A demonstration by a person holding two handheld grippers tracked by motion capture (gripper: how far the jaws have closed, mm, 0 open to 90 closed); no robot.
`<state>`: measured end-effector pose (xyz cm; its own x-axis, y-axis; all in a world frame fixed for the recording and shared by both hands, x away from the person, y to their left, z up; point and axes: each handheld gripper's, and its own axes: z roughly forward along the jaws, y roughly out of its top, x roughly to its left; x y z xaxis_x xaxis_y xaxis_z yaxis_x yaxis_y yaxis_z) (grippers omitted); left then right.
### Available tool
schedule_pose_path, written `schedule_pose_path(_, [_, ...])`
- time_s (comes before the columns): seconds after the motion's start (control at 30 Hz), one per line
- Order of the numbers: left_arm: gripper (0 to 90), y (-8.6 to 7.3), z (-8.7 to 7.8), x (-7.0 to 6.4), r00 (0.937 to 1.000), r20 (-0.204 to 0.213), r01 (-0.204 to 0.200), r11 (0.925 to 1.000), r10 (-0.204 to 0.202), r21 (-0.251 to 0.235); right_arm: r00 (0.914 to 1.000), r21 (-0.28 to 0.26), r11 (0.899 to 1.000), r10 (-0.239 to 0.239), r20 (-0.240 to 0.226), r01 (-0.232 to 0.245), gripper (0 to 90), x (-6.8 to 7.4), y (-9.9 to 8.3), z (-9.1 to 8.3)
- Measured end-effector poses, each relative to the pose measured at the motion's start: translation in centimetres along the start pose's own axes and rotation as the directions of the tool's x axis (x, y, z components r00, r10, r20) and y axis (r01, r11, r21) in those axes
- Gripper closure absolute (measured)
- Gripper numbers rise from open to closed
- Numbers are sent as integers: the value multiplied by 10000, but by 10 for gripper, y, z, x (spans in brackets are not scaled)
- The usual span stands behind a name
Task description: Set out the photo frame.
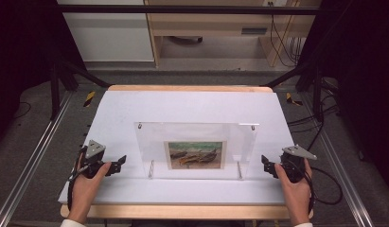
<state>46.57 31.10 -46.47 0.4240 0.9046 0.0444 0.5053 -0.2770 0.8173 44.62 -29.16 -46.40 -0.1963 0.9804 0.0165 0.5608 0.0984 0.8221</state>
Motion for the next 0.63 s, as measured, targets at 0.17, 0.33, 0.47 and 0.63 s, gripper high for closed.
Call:
schedule_pose_path(0.17, [68, 1, 6, 5, 9988, 186, 449, 9989, -452, 167, 9997, 237, 9997, -53, -238, 59, 120, 4, 4, 10])
schedule_pose_path(0.33, [72, 0, 5, 7, 9952, 387, 882, 9955, -895, 350, 9976, 630, 9980, 37, -689, 6, 116, 9, 4, 19])
schedule_pose_path(0.47, [75, -2, 6, 7, 9914, 527, 1170, 9916, -1200, 559, 9930, 912, 9958, 101, -1181, 7, 100, 12, 2, 23])
schedule_pose_path(0.63, [74, -4, 6, 3, 9877, 816, 1286, 9898, -1334, 614, 9898, 1004, 9949, 114, -1421, 29, 91, 13, -1, 22])
